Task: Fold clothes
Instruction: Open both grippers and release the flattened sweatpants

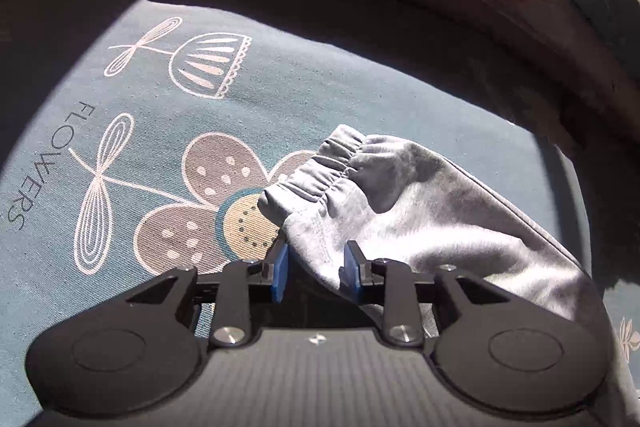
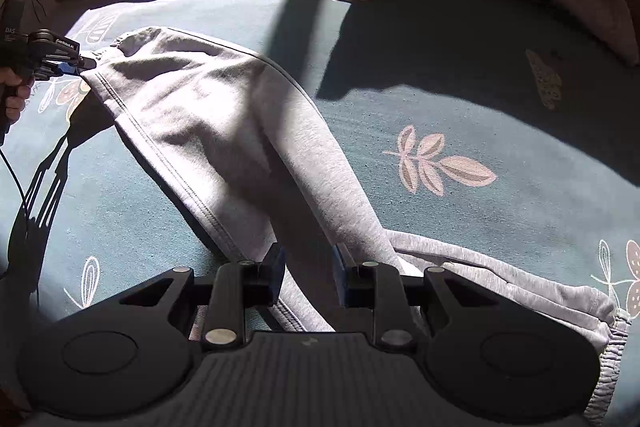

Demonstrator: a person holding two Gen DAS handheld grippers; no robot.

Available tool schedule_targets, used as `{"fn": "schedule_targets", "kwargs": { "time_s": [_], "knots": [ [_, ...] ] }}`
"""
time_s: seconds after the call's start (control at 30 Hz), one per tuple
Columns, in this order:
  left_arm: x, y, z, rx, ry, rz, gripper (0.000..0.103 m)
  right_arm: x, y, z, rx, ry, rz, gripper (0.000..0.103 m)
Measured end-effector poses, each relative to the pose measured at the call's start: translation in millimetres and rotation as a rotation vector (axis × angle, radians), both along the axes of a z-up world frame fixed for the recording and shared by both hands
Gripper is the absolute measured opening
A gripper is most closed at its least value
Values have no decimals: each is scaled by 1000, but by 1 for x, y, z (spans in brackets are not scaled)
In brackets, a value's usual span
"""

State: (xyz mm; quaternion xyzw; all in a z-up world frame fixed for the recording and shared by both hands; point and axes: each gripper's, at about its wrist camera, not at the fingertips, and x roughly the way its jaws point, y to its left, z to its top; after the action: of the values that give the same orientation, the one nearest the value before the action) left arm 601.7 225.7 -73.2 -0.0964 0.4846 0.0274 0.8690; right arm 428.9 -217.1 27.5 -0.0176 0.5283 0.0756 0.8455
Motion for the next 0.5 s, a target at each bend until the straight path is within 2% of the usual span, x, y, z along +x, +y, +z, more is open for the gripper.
{"fn": "schedule_targets", "kwargs": {
  "time_s": [0.2,0.27,0.5],
  "knots": [
    [-29,-21,5,88,42,-136,46,-23,-25,20,-72,-32,-40,29],
    [-37,-28,9,90,51,-159,49,-29,-33,25,-90,-44,-53,29],
    [-67,-87,35,144,2,-293,58,-38,-71,30,-92,-83,-96,29]
  ]
}}
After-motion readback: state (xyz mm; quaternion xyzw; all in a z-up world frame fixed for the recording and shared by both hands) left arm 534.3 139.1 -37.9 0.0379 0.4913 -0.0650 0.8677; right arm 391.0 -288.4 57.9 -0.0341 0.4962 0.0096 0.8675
